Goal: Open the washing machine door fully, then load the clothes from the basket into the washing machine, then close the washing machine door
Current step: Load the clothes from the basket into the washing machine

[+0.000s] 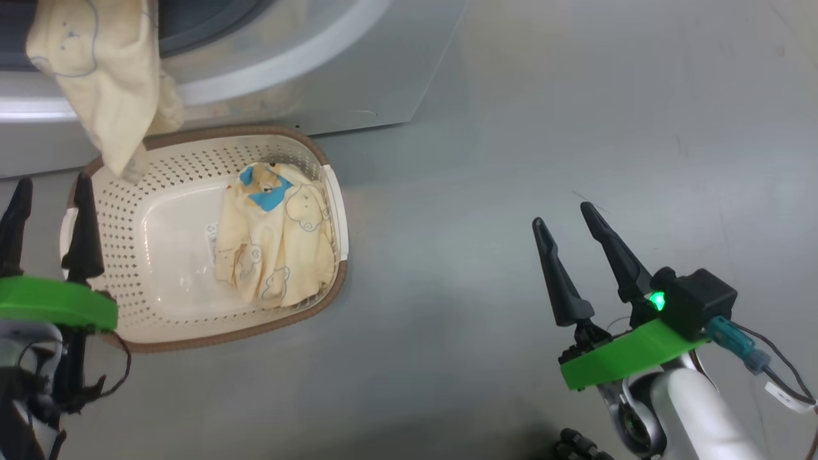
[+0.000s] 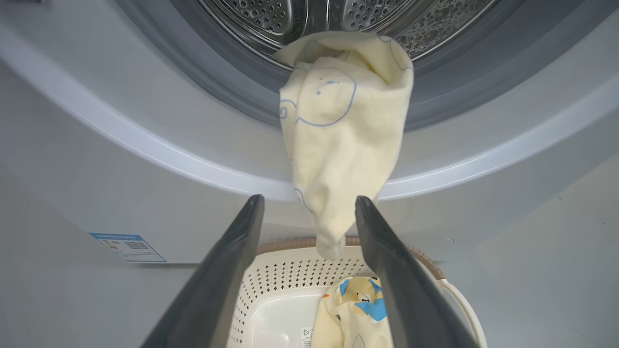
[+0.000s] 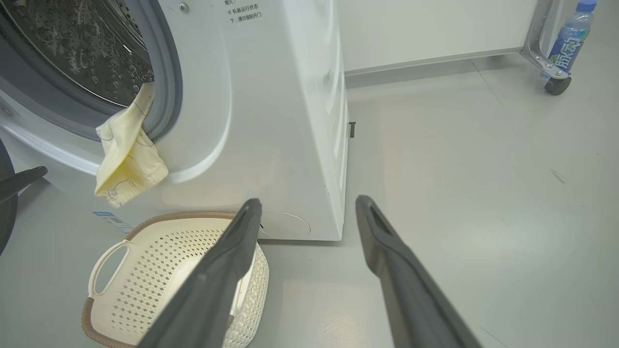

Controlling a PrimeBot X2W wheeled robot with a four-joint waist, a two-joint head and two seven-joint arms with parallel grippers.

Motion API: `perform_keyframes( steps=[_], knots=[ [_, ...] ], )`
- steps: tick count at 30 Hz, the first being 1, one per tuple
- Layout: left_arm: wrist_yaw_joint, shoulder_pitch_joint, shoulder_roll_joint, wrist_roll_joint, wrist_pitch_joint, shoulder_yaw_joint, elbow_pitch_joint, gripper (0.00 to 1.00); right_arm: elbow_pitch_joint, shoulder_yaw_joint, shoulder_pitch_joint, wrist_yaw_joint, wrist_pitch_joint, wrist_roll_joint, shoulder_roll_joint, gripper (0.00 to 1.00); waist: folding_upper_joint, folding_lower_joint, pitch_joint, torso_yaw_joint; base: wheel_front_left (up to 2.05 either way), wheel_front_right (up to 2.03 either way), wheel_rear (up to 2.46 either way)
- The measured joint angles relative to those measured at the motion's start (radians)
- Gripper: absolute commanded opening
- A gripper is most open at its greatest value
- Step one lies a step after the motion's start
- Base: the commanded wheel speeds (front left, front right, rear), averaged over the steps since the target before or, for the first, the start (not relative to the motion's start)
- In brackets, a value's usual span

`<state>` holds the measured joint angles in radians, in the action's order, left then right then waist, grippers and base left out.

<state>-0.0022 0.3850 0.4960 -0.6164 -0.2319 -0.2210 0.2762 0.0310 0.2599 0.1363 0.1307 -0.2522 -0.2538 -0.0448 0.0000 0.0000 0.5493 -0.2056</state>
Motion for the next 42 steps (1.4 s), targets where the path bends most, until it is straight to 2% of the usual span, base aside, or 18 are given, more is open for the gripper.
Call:
perform_keyframes(
  steps=[11,17,21,28,33,34,35,36,42],
  knots=[
    [-0.094,0.234,-0.043,-0.011,0.012,-0.055,0.208,1.00,-0.016,0.004,0.015,0.000,0.000,0.008,0.000,1.00,0.0000,0.0001,0.082,-0.017,0.00,0.00,0.00],
    [-0.121,0.310,-0.054,-0.056,0.012,-0.078,0.309,1.00,-0.026,0.005,0.015,0.000,0.000,0.009,0.000,1.00,0.0000,0.0001,0.120,-0.023,0.00,0.00,0.00],
    [-0.122,0.352,-0.062,-0.112,0.012,-0.123,0.333,1.00,-0.027,0.006,0.016,0.000,0.000,0.009,0.000,1.00,0.0000,0.0001,0.134,-0.023,0.00,0.00,0.00],
    [-0.128,0.411,-0.043,-0.234,0.009,-0.233,0.305,1.00,-0.027,0.013,0.023,0.000,0.000,0.009,0.000,1.00,0.0000,0.0001,0.146,-0.026,0.00,0.00,0.00],
    [-0.128,0.456,-0.016,-0.246,-0.009,-0.274,0.311,1.00,-0.024,0.014,0.023,0.000,0.000,0.009,0.000,1.00,0.0000,0.0001,0.142,-0.032,0.00,0.00,0.00],
    [-0.128,0.463,-0.015,-0.246,-0.010,-0.283,0.314,0.47,-0.024,0.014,0.023,0.000,0.000,0.009,0.000,1.00,0.0000,0.0000,0.141,-0.033,0.00,0.00,0.00],
    [-0.128,0.463,-0.015,-0.246,-0.010,-0.283,0.314,0.02,-0.024,0.014,0.023,0.000,0.000,0.009,0.000,1.00,0.0000,0.0000,0.141,-0.033,0.00,0.00,0.00],
    [-0.128,0.469,-0.013,-0.246,-0.012,-0.295,0.318,0.00,-0.024,0.014,0.023,0.000,0.000,0.009,0.000,1.00,0.0000,0.0000,0.139,-0.034,0.00,0.00,0.00],
    [-0.128,0.481,-0.006,-0.262,-0.016,-0.340,0.331,0.00,-0.022,0.010,0.023,0.000,0.000,0.009,0.000,1.00,0.0000,0.0000,0.123,-0.032,0.00,0.00,0.00]
  ],
)
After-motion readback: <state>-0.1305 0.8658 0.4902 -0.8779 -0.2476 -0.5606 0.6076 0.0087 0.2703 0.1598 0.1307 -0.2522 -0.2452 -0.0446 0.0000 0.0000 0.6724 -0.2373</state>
